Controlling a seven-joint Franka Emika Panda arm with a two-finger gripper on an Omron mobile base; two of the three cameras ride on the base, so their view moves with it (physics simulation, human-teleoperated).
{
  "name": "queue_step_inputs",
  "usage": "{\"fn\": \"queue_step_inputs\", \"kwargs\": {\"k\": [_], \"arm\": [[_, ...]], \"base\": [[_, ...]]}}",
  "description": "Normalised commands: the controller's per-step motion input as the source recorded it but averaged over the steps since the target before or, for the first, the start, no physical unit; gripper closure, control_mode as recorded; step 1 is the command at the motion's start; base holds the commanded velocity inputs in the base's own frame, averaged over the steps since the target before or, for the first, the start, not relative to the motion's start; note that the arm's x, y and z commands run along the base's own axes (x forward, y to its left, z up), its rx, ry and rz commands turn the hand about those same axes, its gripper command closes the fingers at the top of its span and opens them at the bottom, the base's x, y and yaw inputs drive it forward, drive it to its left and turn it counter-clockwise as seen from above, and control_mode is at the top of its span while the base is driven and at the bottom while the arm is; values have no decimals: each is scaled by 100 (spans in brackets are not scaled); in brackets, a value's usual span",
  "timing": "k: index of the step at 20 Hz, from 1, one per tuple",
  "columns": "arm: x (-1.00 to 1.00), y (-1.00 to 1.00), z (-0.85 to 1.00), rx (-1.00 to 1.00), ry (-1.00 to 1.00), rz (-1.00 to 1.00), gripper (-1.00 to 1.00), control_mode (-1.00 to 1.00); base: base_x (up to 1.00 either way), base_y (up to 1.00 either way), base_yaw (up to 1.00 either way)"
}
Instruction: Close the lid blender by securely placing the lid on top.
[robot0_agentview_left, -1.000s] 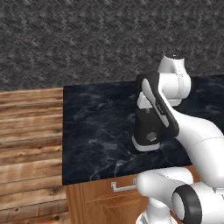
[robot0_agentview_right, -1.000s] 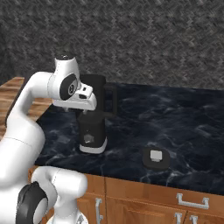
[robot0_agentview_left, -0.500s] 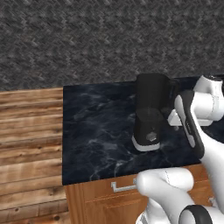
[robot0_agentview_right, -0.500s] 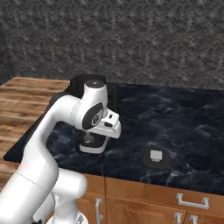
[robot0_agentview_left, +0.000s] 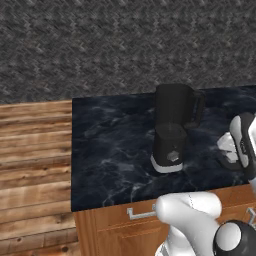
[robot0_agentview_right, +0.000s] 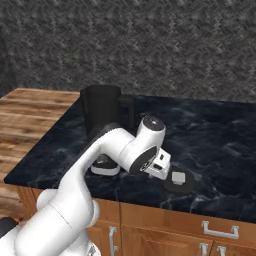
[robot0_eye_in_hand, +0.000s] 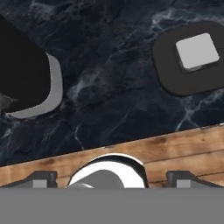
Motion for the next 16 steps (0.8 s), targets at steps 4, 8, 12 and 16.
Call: {"fn": "queue_step_inputs", "kwargs": {"k": [4,8,12,16], "arm": [[28,-67,-22,0,8,0,-100,-100],[48,-67,-12,-2,20,0,-100,-100],[58,-50,-20,0,27,0,-100,-100],[39,-28,-18,0,15,5,-100,-100]], "base": [[0,0,0],[0,0,0],[0,0,0],[0,0,0]]}}
